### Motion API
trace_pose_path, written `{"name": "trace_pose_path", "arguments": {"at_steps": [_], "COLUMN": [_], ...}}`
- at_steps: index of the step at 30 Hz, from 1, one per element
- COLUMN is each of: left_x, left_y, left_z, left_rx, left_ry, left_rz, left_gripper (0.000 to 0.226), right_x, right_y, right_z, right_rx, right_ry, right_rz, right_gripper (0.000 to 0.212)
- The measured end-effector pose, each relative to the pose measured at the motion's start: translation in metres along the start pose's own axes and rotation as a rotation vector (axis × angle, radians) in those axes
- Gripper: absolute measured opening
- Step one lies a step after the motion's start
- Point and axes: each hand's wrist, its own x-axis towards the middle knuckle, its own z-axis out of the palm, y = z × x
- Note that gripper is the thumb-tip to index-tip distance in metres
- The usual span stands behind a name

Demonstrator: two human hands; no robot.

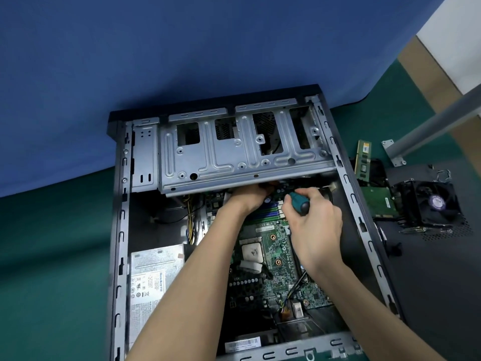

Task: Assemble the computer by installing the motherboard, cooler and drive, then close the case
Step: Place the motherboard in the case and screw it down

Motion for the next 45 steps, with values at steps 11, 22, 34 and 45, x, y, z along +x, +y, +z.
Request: {"name": "trace_pose_path", "arguments": {"at_steps": [11, 22, 34, 45], "left_x": [0.001, -0.008, -0.035, -0.026], "left_y": [-0.001, 0.005, 0.015, 0.006], "left_z": [0.0, 0.006, 0.025, 0.021], "left_rx": [0.028, 0.173, 0.565, 0.313], "left_ry": [-0.002, 0.028, 0.183, 0.229], "left_rz": [-0.006, 0.058, 0.182, 0.221], "left_gripper": [0.039, 0.043, 0.015, 0.043], "right_x": [0.004, 0.022, 0.024, 0.013], "right_y": [0.006, -0.005, -0.007, 0.007], "right_z": [0.003, -0.001, 0.009, 0.012], "right_rx": [-0.006, -0.06, 0.08, 0.118], "right_ry": [-0.017, -0.008, 0.092, 0.124], "right_rz": [-0.004, -0.009, 0.09, 0.047], "right_gripper": [0.026, 0.028, 0.033, 0.029]}}
